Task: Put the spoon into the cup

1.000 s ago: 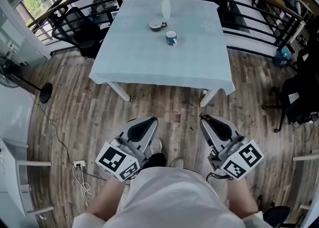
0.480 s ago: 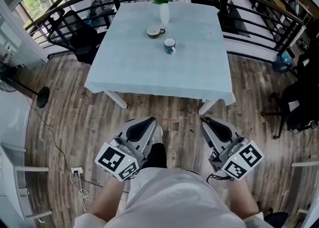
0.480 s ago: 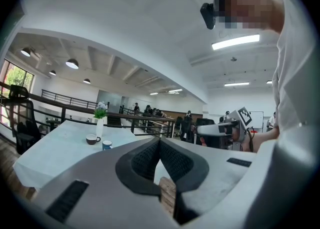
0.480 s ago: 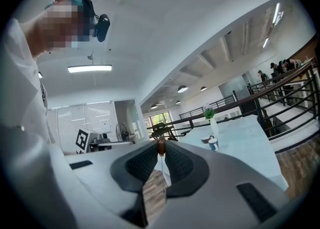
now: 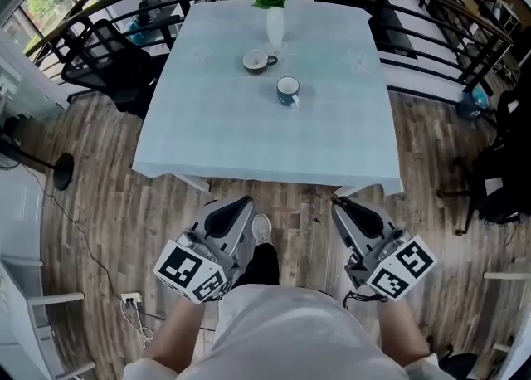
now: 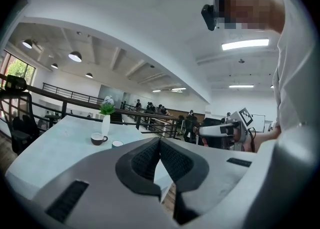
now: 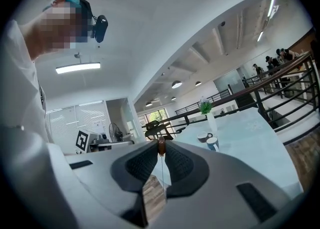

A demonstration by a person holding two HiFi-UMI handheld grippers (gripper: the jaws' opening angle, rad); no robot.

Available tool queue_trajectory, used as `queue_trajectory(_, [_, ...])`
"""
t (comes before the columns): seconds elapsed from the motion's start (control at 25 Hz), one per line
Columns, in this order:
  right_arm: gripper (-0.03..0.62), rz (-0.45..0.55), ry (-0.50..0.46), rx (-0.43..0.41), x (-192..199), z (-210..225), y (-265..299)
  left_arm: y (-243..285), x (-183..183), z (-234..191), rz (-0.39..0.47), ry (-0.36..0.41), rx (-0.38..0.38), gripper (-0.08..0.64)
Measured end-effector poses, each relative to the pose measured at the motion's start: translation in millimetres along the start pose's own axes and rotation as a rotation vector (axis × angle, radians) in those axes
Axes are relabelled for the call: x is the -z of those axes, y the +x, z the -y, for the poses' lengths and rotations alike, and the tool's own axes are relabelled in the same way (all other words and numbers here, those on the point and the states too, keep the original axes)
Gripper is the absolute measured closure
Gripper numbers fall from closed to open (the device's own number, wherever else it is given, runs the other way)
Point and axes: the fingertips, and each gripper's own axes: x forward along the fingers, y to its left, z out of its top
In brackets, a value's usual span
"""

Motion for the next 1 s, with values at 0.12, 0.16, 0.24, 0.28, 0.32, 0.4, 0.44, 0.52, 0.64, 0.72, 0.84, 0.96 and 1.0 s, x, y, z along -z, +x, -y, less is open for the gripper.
queue_trajectory(0.12, [0.535,-0.015,0.016,0.001,-5,13,37,15,-4,-38,-0.012,-0.008,0.008,0.54])
queue_trajectory(0.16, [0.535,-0.019,0.017,0.004,-7,18,50,21,-5,-51,-0.014,-0.013,0.011,0.541])
queue_trajectory(0.24, [0.535,-0.029,0.024,0.014,-11,29,74,31,-8,-76,-0.019,-0.026,0.017,0.541])
queue_trajectory(0.28, [0.535,-0.033,0.031,0.02,-13,34,85,37,-9,-88,-0.023,-0.033,0.021,0.54])
queue_trajectory(0.32, [0.535,-0.036,0.036,0.027,-15,39,95,42,-10,-98,-0.027,-0.038,0.025,0.541])
queue_trajectory(0.4, [0.535,-0.047,0.04,0.044,-18,49,115,52,-11,-119,-0.035,-0.049,0.033,0.54])
queue_trajectory(0.44, [0.535,-0.053,0.041,0.051,-19,54,125,57,-13,-129,-0.037,-0.055,0.037,0.54])
queue_trajectory(0.52, [0.535,-0.062,0.042,0.063,-23,62,144,65,-16,-148,-0.041,-0.063,0.045,0.54])
queue_trajectory(0.64, [0.535,-0.078,0.041,0.083,-28,75,171,79,-19,-176,-0.05,-0.068,0.059,0.54])
queue_trajectory(0.72, [0.535,-0.088,0.039,0.098,-31,86,189,91,-20,-193,-0.063,-0.051,0.067,0.54])
queue_trajectory(0.84, [0.535,-0.097,0.041,0.119,-36,101,210,106,-22,-213,-0.08,-0.025,0.083,0.54])
queue_trajectory(0.96, [0.535,-0.101,0.042,0.137,-40,111,227,116,-24,-227,-0.089,-0.001,0.098,0.54])
queue_trajectory(1.0, [0.535,-0.103,0.043,0.143,-40,114,232,119,-24,-231,-0.093,0.012,0.104,0.54])
